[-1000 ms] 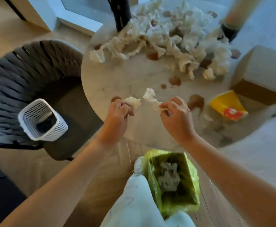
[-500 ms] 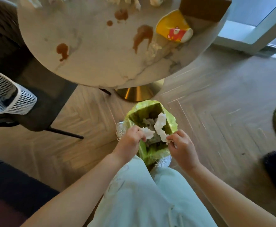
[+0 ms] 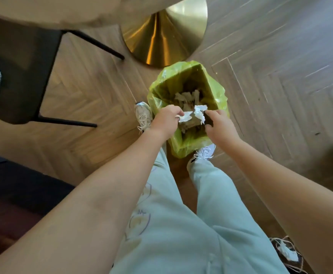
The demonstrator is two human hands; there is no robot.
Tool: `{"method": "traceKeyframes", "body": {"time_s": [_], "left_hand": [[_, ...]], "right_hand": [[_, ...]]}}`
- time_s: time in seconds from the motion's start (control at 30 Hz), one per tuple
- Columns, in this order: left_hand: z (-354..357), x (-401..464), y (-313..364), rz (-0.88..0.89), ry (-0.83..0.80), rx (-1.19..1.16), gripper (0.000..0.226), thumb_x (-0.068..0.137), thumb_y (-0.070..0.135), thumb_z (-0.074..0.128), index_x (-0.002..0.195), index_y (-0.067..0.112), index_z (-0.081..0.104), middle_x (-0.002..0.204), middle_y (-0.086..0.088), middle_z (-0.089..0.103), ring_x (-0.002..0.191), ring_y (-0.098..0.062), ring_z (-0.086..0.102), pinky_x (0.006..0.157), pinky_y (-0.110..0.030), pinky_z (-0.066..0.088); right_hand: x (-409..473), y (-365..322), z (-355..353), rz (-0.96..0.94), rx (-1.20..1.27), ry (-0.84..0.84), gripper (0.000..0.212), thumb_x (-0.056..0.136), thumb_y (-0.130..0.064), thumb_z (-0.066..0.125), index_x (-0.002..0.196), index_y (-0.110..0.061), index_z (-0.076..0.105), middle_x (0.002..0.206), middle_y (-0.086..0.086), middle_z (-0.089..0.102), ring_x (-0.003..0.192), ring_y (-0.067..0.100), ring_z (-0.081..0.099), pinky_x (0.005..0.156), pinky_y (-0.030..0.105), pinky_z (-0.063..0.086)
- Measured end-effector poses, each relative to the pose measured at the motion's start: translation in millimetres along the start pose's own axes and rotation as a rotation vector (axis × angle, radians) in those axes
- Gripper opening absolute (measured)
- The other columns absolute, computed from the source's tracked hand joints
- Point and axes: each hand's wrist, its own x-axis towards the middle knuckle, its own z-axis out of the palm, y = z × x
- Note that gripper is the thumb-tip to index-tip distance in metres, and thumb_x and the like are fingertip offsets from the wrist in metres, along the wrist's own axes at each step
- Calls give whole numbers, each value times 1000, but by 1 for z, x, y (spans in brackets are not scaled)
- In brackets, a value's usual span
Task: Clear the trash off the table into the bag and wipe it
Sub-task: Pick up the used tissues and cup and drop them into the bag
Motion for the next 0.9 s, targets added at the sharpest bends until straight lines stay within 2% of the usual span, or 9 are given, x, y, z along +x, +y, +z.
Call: {"method": "traceKeyframes", "body": {"time_s": [0.13, 0.23, 0.37, 0.43, 0.53, 0.67, 0.73, 0.8, 0.9], "left_hand": [[-28, -21, 17, 17, -14, -62, 25, 93, 6, 46, 112, 9, 61, 112, -9, 59, 102, -22, 56, 89, -31, 45], [-64, -42, 41, 97, -13, -67, 25, 92, 6, 47, 114, 9, 60, 115, -8, 60, 105, -20, 56, 91, -29, 45], [-126, -69, 82, 194, -223, -56, 26, 90, 7, 48, 110, 9, 64, 112, -7, 63, 104, -18, 57, 93, -33, 45], [-165, -77, 92, 243, -235, -34, 22, 88, 12, 50, 105, 13, 65, 106, -3, 65, 100, -18, 58, 90, -36, 46], [-235, -74, 100, 273, -97, -56, 24, 87, 9, 53, 107, 13, 65, 107, -4, 65, 98, -16, 58, 89, -26, 45], [-336, -55, 98, 285, 122, -73, 24, 92, 9, 51, 112, 7, 63, 107, -5, 63, 92, -12, 56, 69, -4, 35], [-378, -41, 86, 265, 228, -84, 23, 93, 12, 51, 112, 9, 63, 105, -2, 64, 90, -11, 56, 69, -7, 35], [-413, -25, 70, 225, 328, -131, 22, 92, 12, 51, 110, 9, 64, 105, -5, 65, 88, -11, 55, 71, -12, 36], [-456, -1, 43, 165, 443, -135, 23, 93, 13, 51, 114, 10, 61, 107, -5, 62, 91, -11, 56, 74, -14, 38]], "right_hand": [[-15, -21, -21, -25, 24, 56, 46, 92, -4, 43, 137, -12, 41, 133, 7, 42, 116, 24, 46, 86, 24, 34], [-26, -55, -45, -100, 72, 160, 40, 90, -3, 43, 129, -8, 50, 124, 8, 49, 108, 24, 51, 84, 26, 39], [-41, -118, -78, -287, 157, 399, 29, 84, 6, 50, 110, 0, 62, 106, 11, 55, 88, 23, 56, 74, 28, 47], [-43, -158, -99, -426, 207, 546, 23, 80, 10, 52, 98, 3, 65, 98, 13, 57, 81, 23, 57, 69, 26, 49], [-34, -224, -134, -541, 261, 692, 19, 81, 9, 55, 94, 2, 66, 98, 11, 57, 80, 14, 55, 70, 20, 47], [2, -317, -177, -613, 278, 787, 20, 80, 9, 60, 94, -2, 67, 97, 10, 58, 80, 4, 49, 73, 2, 39], [28, -360, -190, -642, 277, 770, 20, 80, 8, 59, 95, -3, 68, 97, 10, 57, 76, 9, 50, 69, -1, 37], [55, -398, -195, -664, 268, 733, 21, 80, 8, 58, 96, -2, 67, 98, 10, 57, 77, 13, 52, 69, 3, 39], [98, -445, -192, -659, 228, 661, 25, 80, 8, 56, 99, -2, 67, 100, 13, 58, 82, 24, 58, 73, 21, 45]]}}
